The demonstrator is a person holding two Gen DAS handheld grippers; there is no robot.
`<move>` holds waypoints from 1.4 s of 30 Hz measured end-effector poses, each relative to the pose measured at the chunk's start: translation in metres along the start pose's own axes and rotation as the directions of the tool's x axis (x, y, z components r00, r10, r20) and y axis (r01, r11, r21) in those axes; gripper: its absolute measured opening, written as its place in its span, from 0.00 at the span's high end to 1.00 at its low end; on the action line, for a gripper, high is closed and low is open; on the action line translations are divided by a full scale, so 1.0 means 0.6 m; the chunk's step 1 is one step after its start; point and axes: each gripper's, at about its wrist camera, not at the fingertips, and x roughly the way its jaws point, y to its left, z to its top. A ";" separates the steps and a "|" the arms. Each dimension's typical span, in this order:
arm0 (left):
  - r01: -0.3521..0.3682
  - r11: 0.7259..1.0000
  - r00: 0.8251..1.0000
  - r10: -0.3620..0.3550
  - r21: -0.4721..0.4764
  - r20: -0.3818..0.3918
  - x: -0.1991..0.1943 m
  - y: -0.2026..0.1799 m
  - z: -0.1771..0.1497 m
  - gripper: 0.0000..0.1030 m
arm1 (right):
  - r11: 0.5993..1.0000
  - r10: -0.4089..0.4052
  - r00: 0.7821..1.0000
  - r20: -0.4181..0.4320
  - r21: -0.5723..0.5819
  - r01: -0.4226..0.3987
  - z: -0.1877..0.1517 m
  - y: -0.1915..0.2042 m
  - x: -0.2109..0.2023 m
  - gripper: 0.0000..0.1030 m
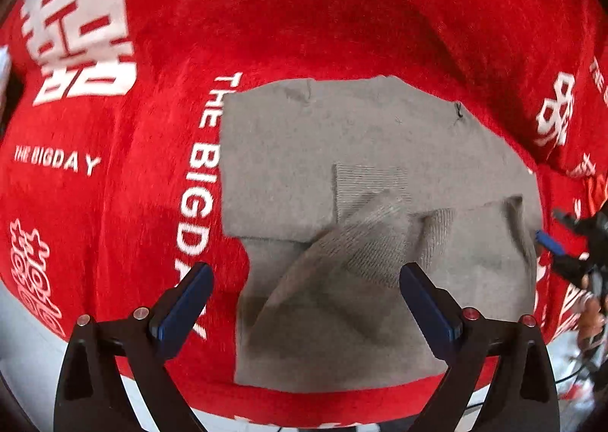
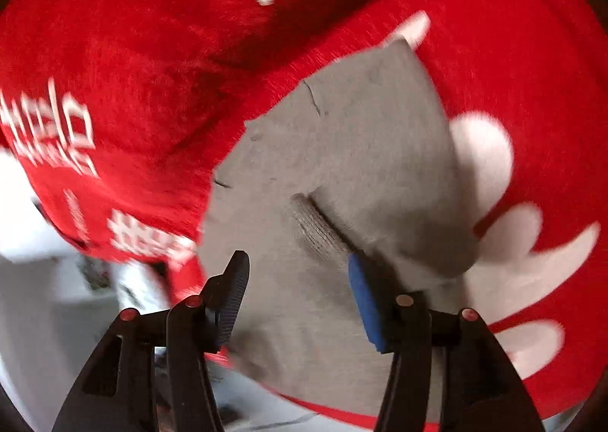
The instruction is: Fold small clothes
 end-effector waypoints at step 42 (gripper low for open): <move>0.142 0.975 0.975 -0.167 0.169 0.147 -0.071 -0.009 0.120 0.92 | 0.795 -0.338 0.897 0.284 -0.424 0.434 0.043 0.231 -0.004 0.94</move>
